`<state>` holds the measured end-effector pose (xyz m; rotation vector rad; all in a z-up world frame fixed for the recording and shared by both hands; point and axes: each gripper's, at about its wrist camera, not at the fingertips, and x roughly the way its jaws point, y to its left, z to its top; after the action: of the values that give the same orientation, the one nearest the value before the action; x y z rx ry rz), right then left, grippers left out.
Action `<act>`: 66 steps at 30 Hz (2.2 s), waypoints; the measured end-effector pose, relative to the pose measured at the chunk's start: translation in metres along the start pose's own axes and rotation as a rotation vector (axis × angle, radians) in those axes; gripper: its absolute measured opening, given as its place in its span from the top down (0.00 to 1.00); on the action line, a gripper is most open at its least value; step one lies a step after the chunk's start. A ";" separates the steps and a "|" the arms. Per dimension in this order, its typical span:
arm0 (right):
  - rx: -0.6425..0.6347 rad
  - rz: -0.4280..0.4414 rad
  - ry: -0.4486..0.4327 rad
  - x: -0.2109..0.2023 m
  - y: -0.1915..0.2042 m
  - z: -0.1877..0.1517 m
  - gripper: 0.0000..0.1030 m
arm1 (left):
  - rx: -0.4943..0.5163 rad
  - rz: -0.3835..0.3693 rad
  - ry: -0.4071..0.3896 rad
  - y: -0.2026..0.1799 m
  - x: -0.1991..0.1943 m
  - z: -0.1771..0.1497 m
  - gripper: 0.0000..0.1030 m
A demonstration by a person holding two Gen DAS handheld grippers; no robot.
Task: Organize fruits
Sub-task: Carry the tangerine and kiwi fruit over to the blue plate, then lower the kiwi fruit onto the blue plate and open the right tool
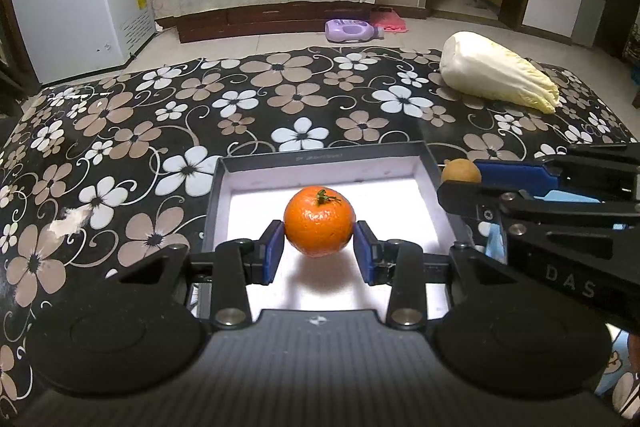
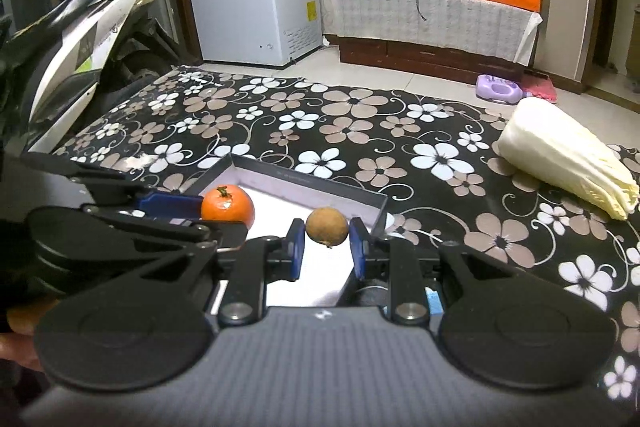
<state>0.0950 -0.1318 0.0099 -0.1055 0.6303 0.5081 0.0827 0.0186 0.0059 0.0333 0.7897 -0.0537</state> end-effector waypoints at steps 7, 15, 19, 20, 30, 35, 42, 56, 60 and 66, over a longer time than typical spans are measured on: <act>0.017 -0.014 -0.022 -0.018 -0.009 -0.003 0.74 | 0.013 -0.025 -0.014 -0.018 -0.005 0.003 0.58; 0.049 -0.067 -0.034 -0.043 -0.036 -0.013 0.74 | 0.035 -0.084 -0.030 -0.048 -0.010 0.005 0.58; 0.062 -0.097 -0.021 -0.052 -0.051 -0.020 0.74 | 0.050 -0.121 -0.035 -0.066 -0.012 0.006 0.58; 0.065 -0.103 -0.016 -0.055 -0.055 -0.023 0.74 | 0.055 -0.131 -0.037 -0.071 -0.012 0.006 0.58; 0.038 -0.148 0.096 -0.071 -0.075 -0.051 0.73 | 0.110 -0.207 -0.018 -0.120 -0.006 -0.002 0.58; -0.016 -0.163 0.153 -0.075 -0.072 -0.064 0.73 | 0.133 -0.228 -0.009 -0.137 -0.004 -0.006 0.58; -0.049 -0.182 0.204 -0.073 -0.074 -0.074 0.74 | 0.142 -0.247 0.000 -0.147 -0.002 -0.012 0.58; -0.056 -0.185 0.187 -0.080 -0.072 -0.078 0.73 | 0.159 -0.252 0.004 -0.159 -0.007 -0.022 0.57; -0.057 -0.177 0.174 -0.083 -0.070 -0.080 0.71 | 0.170 -0.263 -0.009 -0.162 -0.013 -0.024 0.57; -0.061 -0.168 0.164 -0.089 -0.065 -0.083 0.68 | 0.175 -0.268 -0.004 -0.163 -0.016 -0.028 0.57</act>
<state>0.0209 -0.2463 -0.0086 -0.2575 0.7594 0.3585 0.0410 -0.1426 -0.0041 0.0926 0.7795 -0.3768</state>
